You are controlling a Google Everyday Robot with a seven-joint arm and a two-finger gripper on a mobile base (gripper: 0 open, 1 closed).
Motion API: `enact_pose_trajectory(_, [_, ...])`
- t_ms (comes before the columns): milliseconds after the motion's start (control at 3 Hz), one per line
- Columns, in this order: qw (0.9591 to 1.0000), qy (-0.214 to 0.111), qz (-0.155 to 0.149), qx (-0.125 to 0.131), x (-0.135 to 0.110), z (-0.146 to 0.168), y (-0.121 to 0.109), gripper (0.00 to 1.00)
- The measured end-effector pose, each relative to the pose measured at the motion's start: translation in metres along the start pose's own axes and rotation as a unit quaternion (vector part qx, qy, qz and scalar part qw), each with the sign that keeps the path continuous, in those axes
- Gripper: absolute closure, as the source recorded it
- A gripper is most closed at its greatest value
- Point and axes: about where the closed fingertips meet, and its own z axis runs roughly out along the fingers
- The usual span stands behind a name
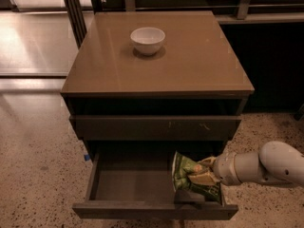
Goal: Pick green jalapeno chip bag from middle drawer and place on counter
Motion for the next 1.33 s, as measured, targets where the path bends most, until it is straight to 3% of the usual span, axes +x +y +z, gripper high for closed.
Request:
enact_pose_trajectory(333, [0.9994,-0.024,-0.02,0.015,-0.019,-0.038,0.01,1.0])
enact_pose_trajectory(667, [0.9994,-0.025,-0.021,0.015,-0.02,-0.039,0.01,1.0])
enact_pose_trajectory(1000, [0.9989,-0.033,-0.033,0.002,-0.039,-0.044,0.021,1.0])
enact_pose_trajectory(1333, [0.9961,-0.04,-0.075,-0.022,-0.095,-0.065,0.048,1.0])
